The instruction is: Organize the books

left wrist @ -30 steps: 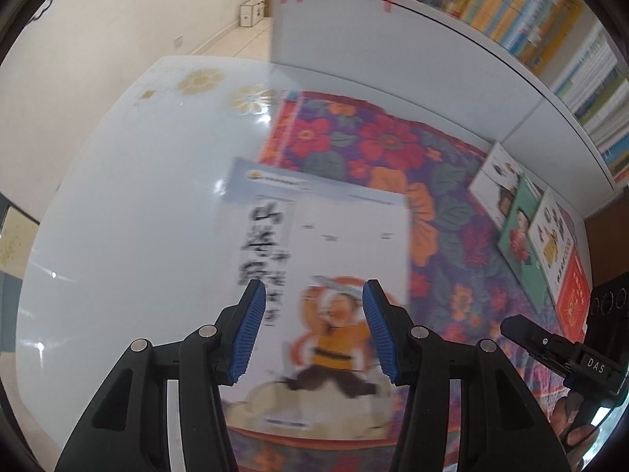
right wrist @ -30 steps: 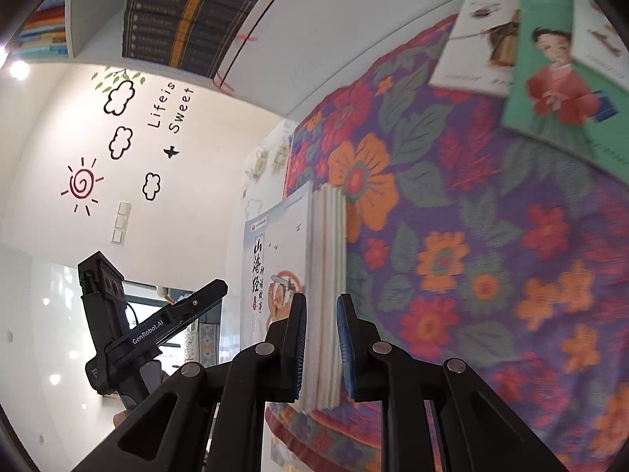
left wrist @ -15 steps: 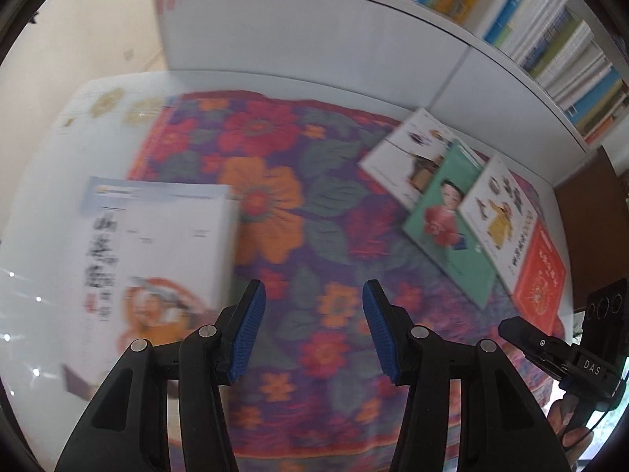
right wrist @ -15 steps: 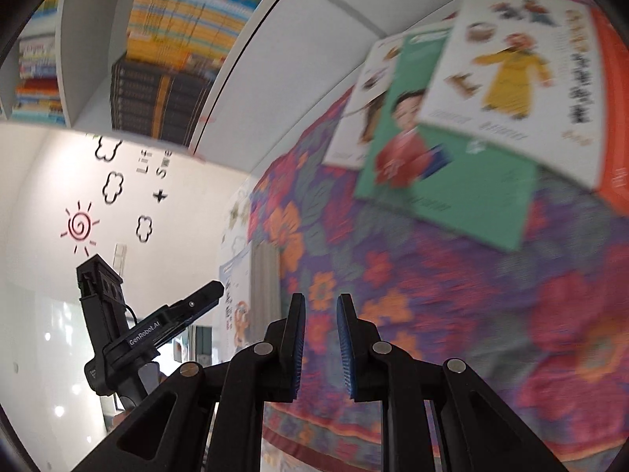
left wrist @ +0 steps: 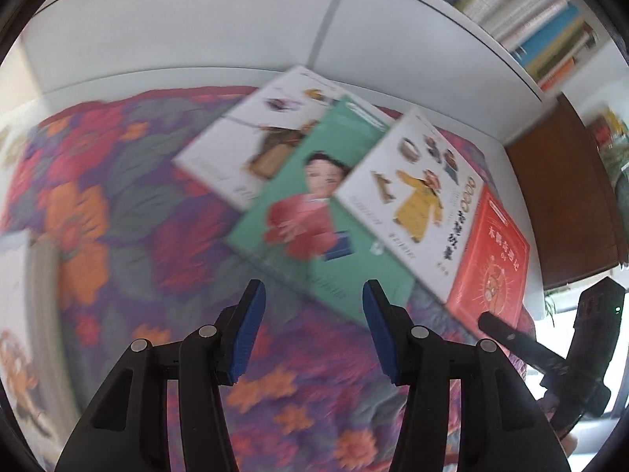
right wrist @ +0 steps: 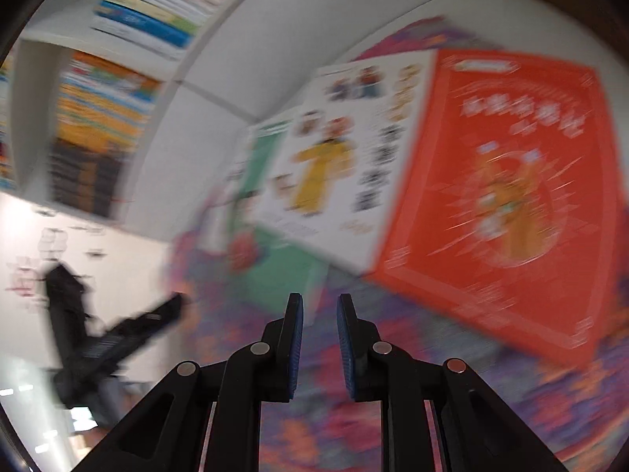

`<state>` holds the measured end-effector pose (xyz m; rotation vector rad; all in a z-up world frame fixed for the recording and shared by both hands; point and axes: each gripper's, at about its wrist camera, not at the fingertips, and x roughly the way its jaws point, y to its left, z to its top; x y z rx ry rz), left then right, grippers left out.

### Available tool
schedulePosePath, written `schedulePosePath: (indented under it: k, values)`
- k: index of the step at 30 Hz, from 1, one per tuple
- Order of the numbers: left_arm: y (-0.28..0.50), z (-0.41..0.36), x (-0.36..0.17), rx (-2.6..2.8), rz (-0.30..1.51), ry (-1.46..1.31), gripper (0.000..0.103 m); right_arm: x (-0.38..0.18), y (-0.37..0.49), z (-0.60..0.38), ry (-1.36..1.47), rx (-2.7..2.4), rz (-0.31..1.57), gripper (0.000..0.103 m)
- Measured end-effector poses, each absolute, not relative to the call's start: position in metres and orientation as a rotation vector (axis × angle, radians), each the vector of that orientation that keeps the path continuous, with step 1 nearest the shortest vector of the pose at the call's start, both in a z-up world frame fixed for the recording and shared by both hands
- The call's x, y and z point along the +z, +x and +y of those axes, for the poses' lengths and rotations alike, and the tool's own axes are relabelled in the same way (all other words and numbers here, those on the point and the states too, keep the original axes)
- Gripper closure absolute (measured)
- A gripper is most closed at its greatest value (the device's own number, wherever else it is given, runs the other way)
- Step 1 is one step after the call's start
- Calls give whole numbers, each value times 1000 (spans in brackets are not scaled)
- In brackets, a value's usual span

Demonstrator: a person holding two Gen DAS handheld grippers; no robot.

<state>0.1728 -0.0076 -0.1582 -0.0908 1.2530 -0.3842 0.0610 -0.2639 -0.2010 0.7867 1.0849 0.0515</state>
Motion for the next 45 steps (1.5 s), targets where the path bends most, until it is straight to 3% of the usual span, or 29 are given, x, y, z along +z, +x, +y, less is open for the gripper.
schedulePosePath:
  k: [15, 23, 25, 26, 32, 34, 45]
  values:
    - [170, -161, -206, -704, 1375, 71, 54, -221, 22, -356, 751, -252, 1098, 87]
    - [150, -208, -207, -815, 1343, 194, 48, -218, -6, -377, 747, -330, 1121, 86]
    - [144, -219, -208, -820, 1330, 226, 42, -224, -12, -380, 780, -341, 1135, 59]
    - [140, -223, -209, -821, 1318, 243, 39, -231, -16, -384, 835, -316, 1140, 57]
    - [128, -224, -219, -863, 1362, 207, 38, -237, -33, -401, 975, -198, 1027, 53]
    - [121, -221, -218, -852, 1366, 214, 38, -233, -33, -396, 904, -176, 1048, 58]
    - [58, -176, -220, -849, 1469, 198, 38, -229, -61, -363, 825, -77, 1181, 58]
